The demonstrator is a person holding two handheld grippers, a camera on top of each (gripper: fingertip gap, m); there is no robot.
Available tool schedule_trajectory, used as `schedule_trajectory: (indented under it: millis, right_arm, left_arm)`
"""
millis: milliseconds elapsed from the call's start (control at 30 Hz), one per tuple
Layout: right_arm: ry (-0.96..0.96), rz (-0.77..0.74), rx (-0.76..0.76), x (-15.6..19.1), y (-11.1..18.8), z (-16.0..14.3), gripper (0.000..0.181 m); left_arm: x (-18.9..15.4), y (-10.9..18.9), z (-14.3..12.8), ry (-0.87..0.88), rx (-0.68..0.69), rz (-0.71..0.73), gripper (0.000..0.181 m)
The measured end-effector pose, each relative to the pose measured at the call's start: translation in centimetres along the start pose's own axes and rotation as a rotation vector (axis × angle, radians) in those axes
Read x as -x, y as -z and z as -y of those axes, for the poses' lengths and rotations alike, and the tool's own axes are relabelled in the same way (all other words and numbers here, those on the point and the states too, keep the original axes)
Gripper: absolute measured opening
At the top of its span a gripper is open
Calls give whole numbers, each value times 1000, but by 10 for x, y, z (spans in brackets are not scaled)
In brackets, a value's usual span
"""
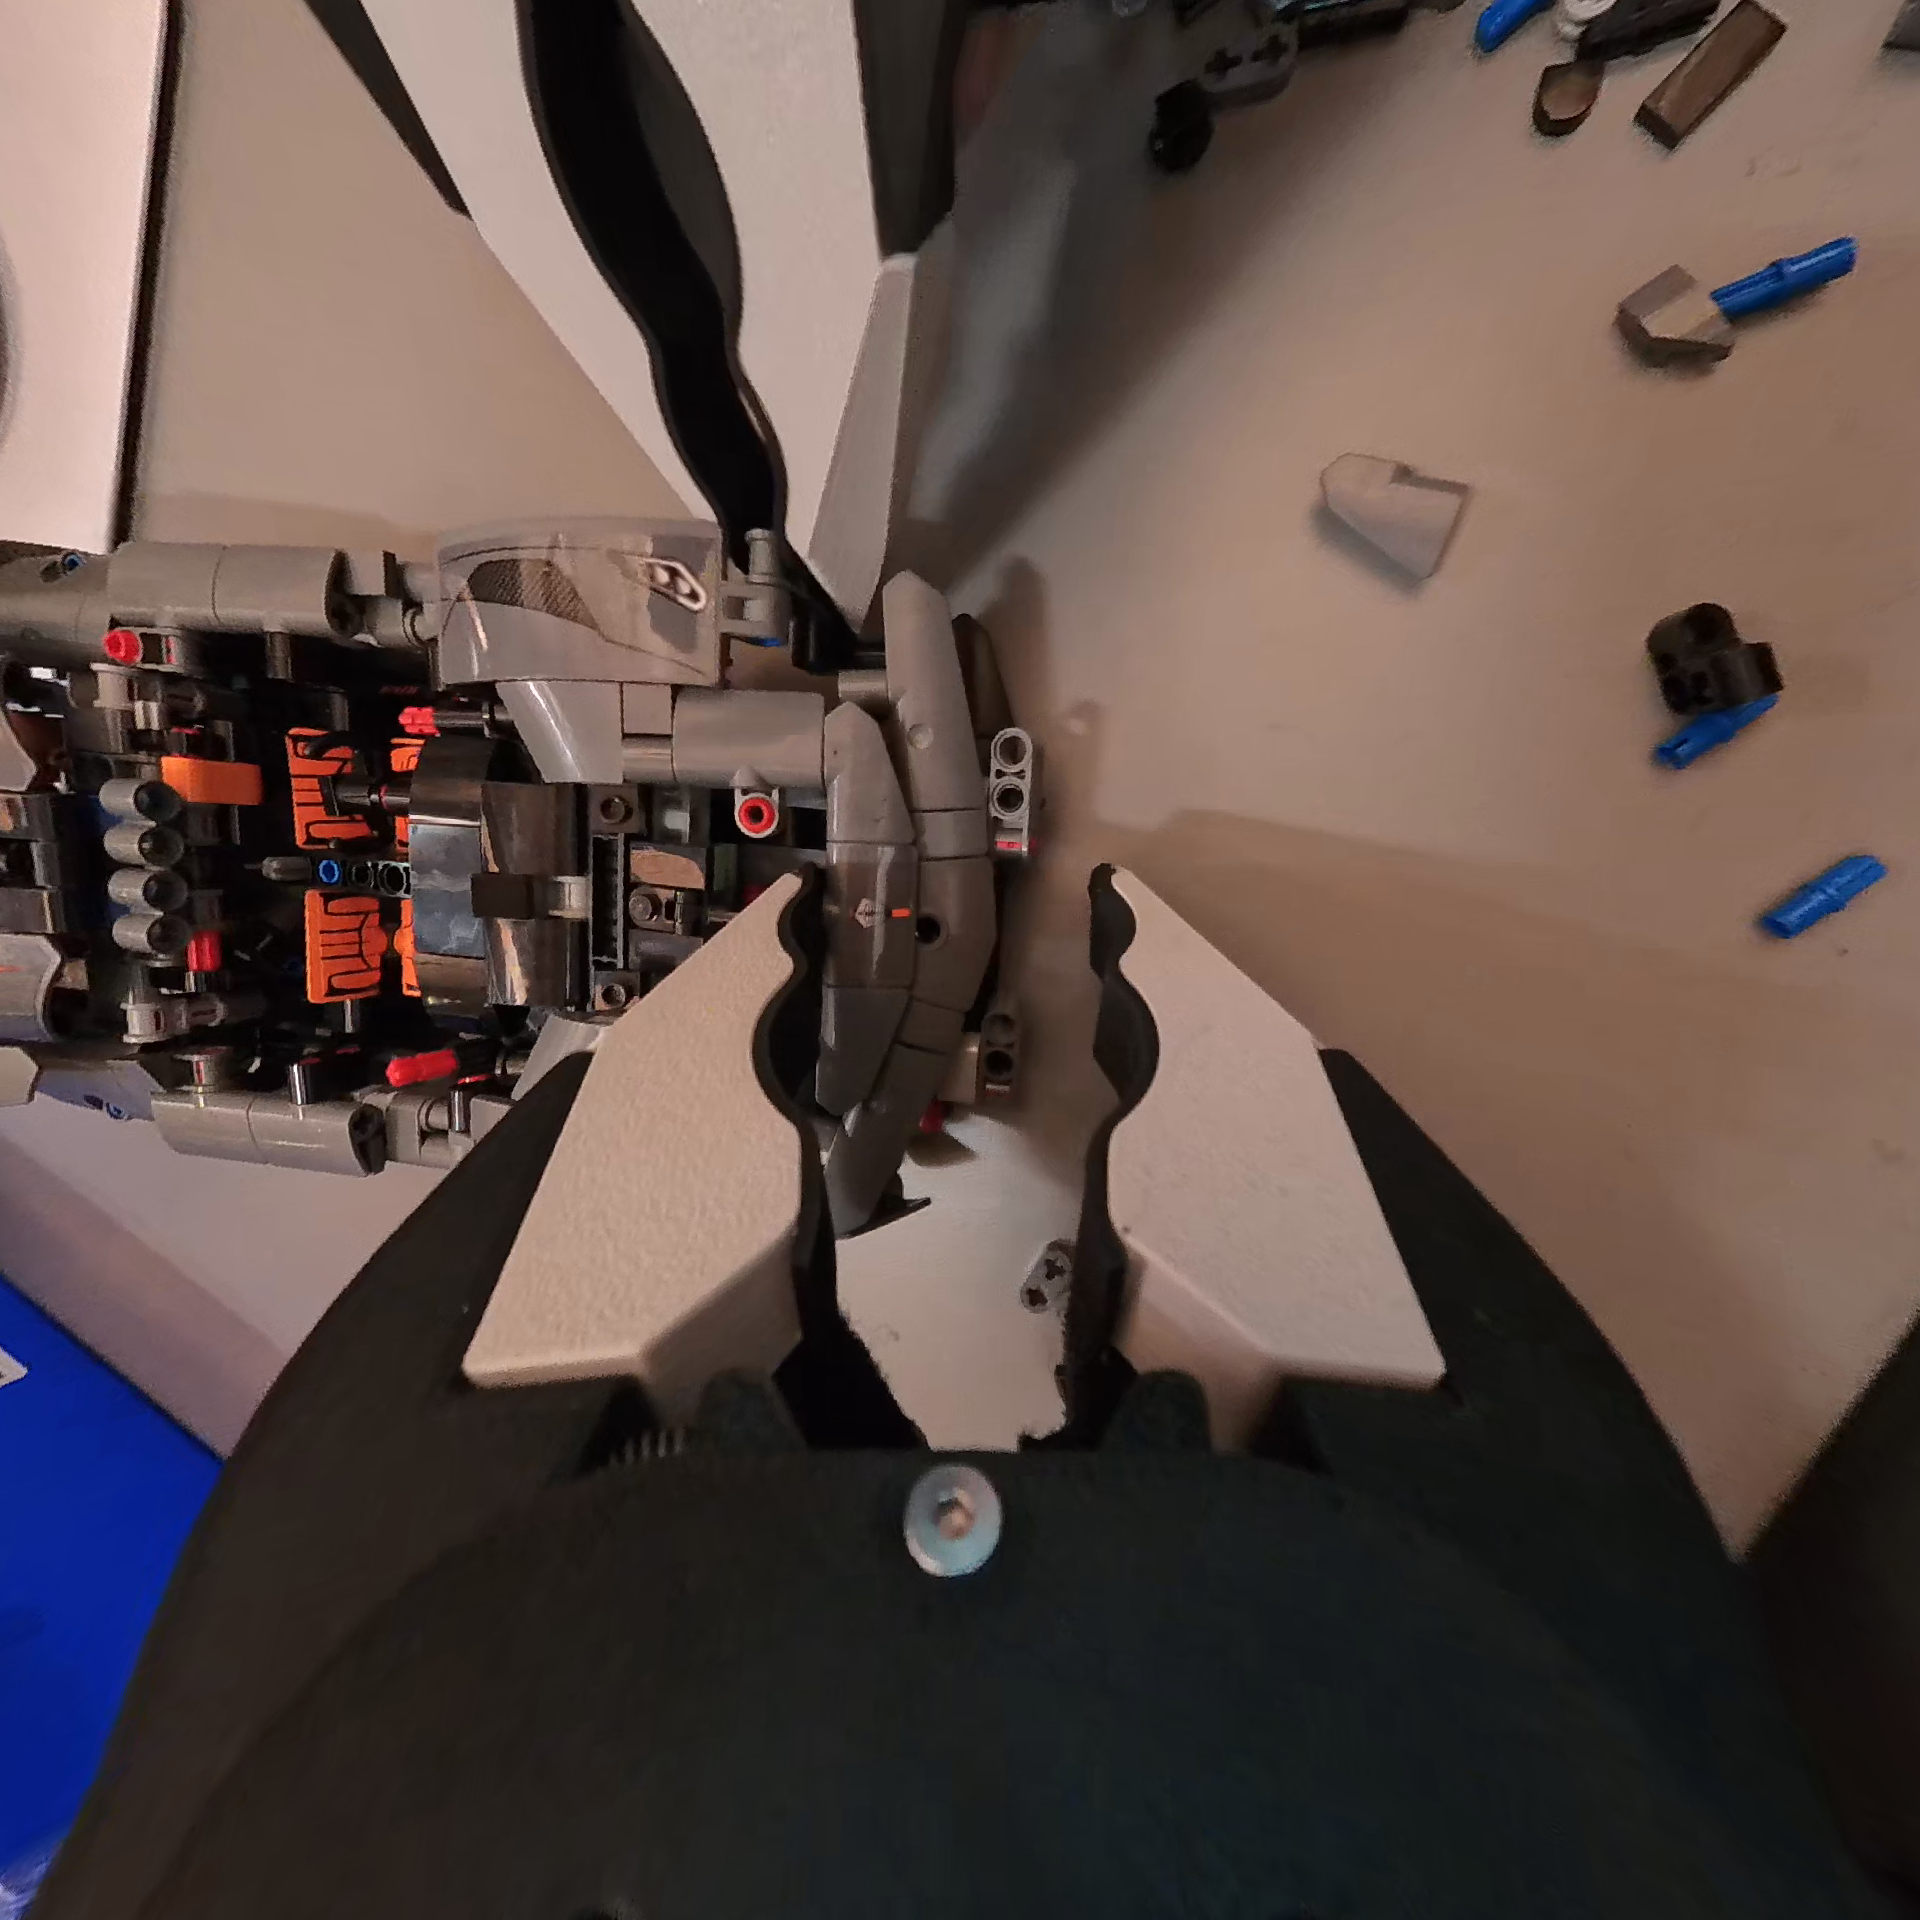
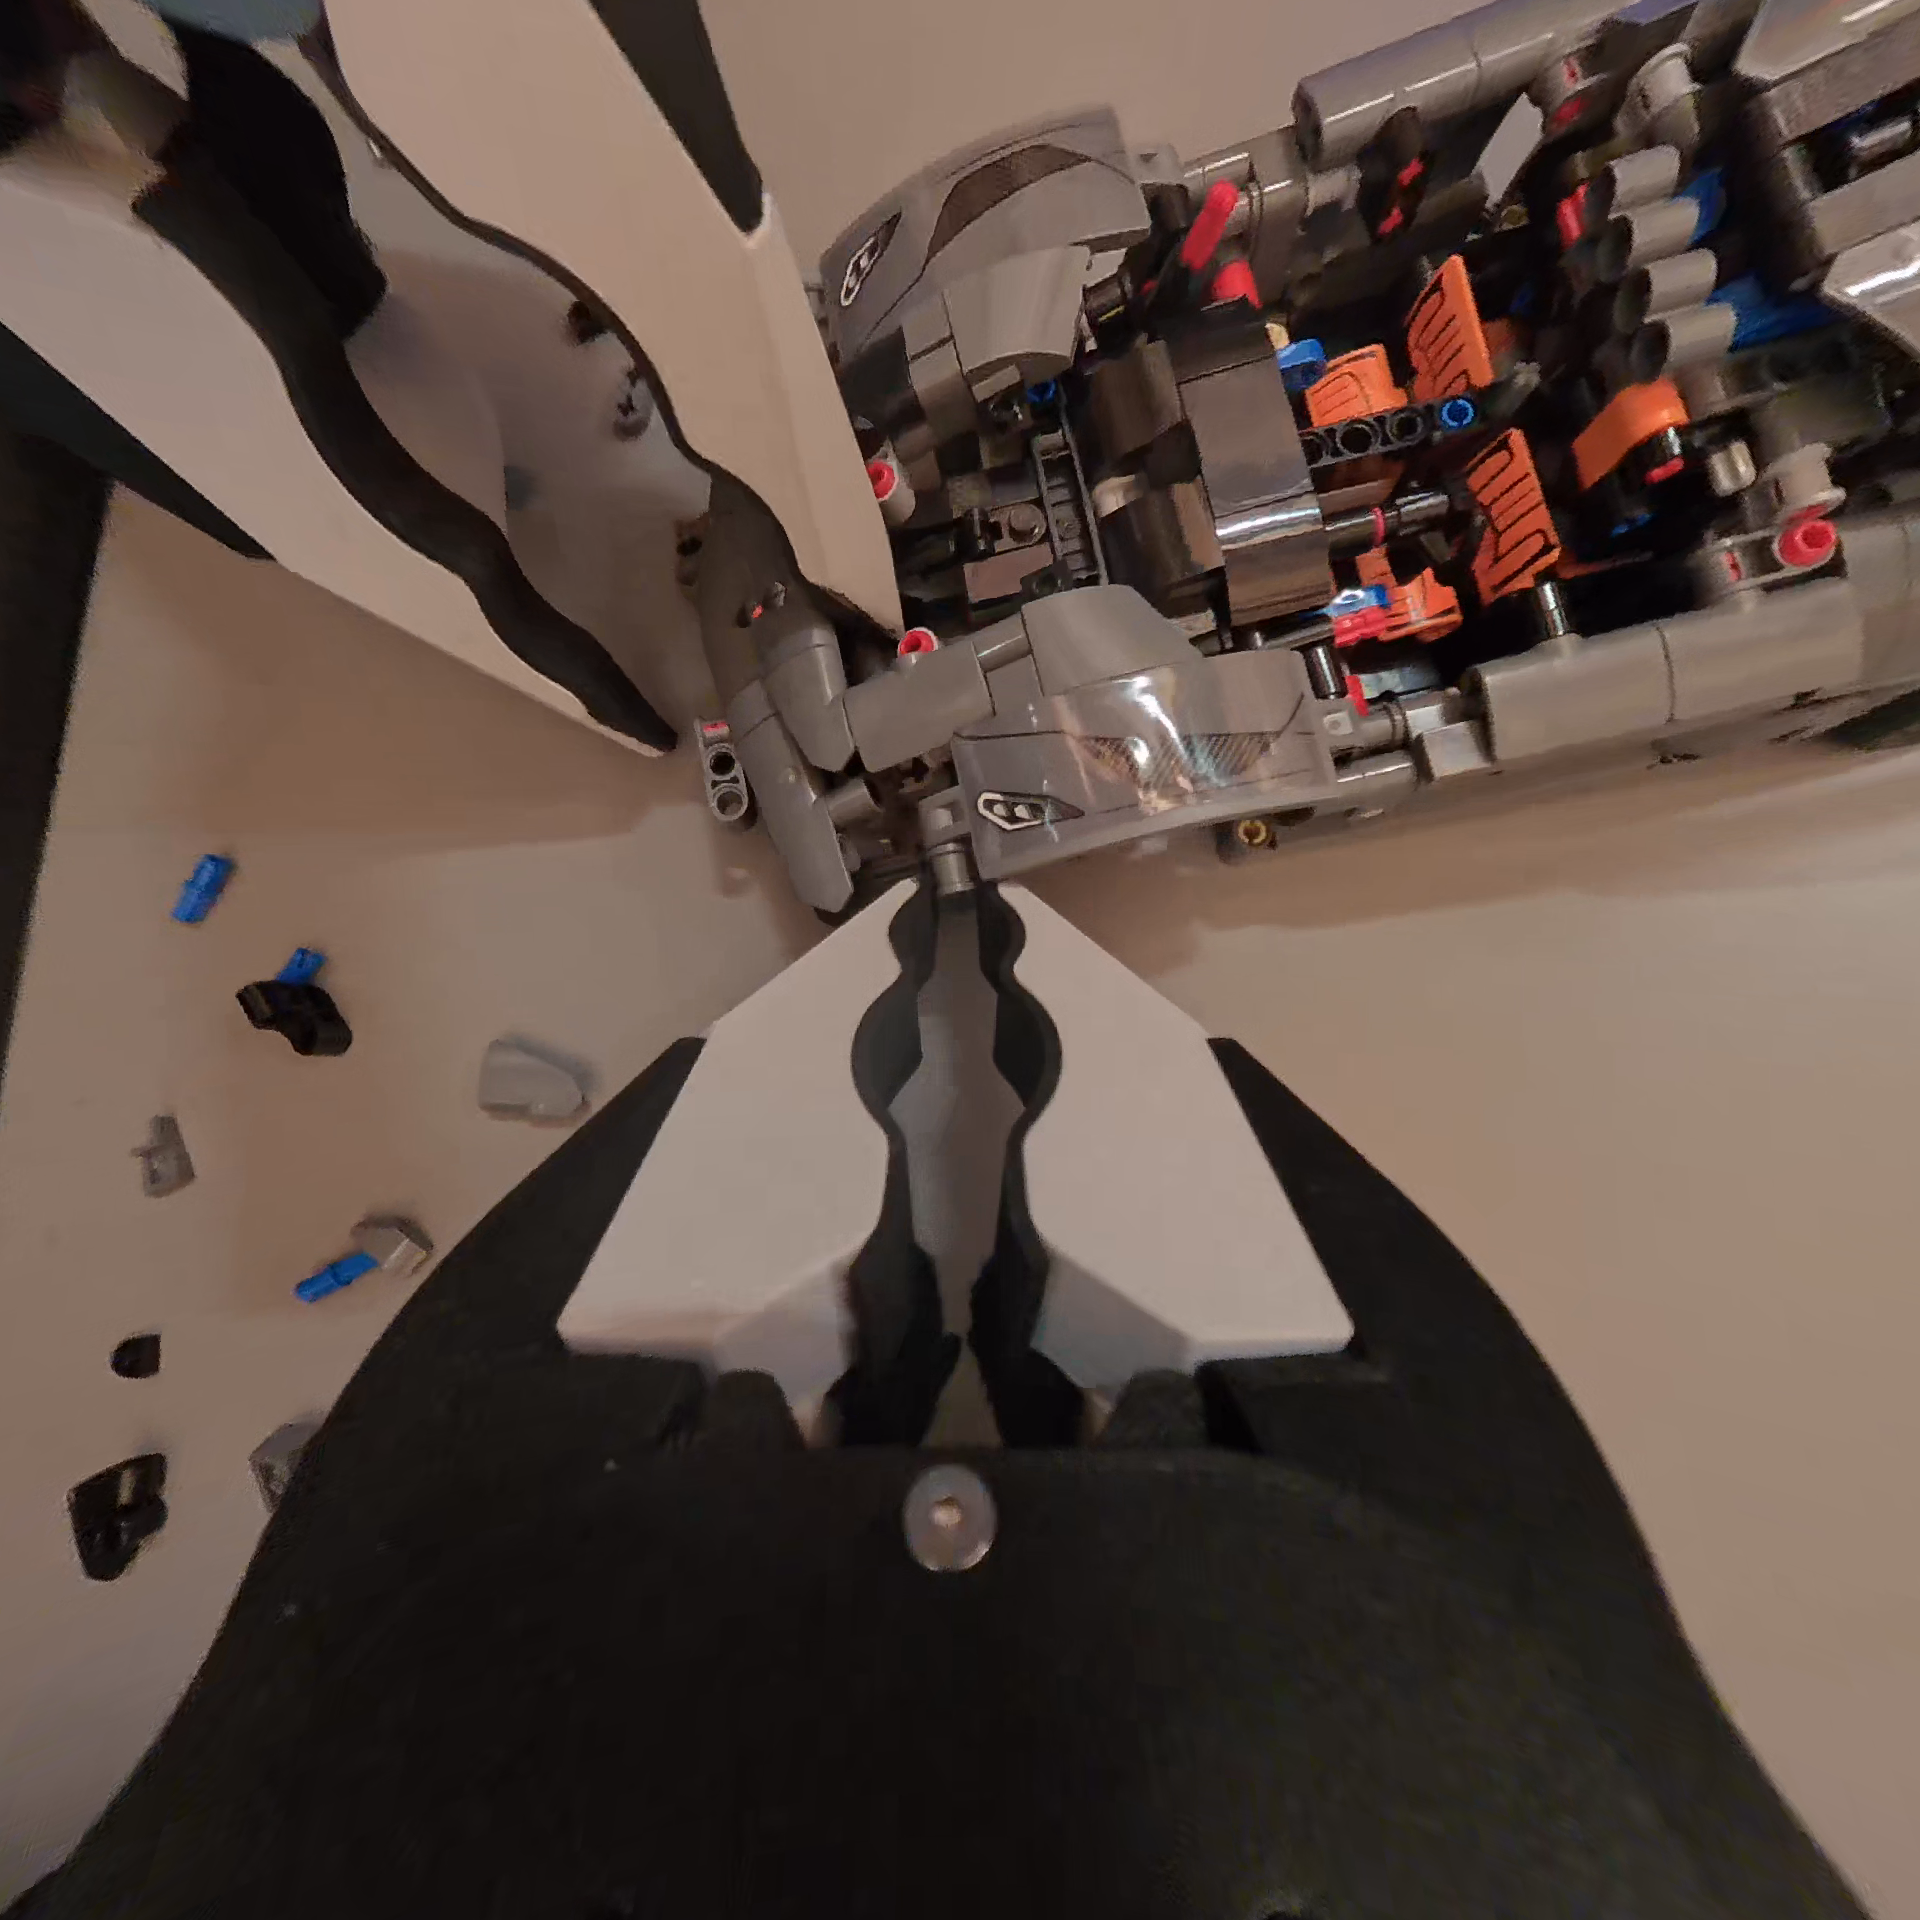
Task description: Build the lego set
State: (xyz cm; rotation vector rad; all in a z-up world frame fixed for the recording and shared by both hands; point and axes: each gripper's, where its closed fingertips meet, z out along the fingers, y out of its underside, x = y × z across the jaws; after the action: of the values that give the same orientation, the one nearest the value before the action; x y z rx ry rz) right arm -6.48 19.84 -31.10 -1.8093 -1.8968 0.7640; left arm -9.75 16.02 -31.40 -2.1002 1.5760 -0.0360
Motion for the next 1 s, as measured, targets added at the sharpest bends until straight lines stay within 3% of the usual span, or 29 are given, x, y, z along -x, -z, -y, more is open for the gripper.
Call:
schedule_trajectory:
  millis: [367,767,833,1000]
  right_arm:
    - [47,-44,28,-3,-8,-5,5]
    - [10,13,35,6,-10,-4,5]
    - [3,22,32,8,-11,-3,5]
    - [15,31,47,14,-13,-1,5]
  left_arm:
    - [2,0,0,0,6,5,48]
    - [3,0,-2,8,69,73,45]
    - [3,1,-2,-6,82,119,64]
    - [10,14,0,-43,63,299,82]
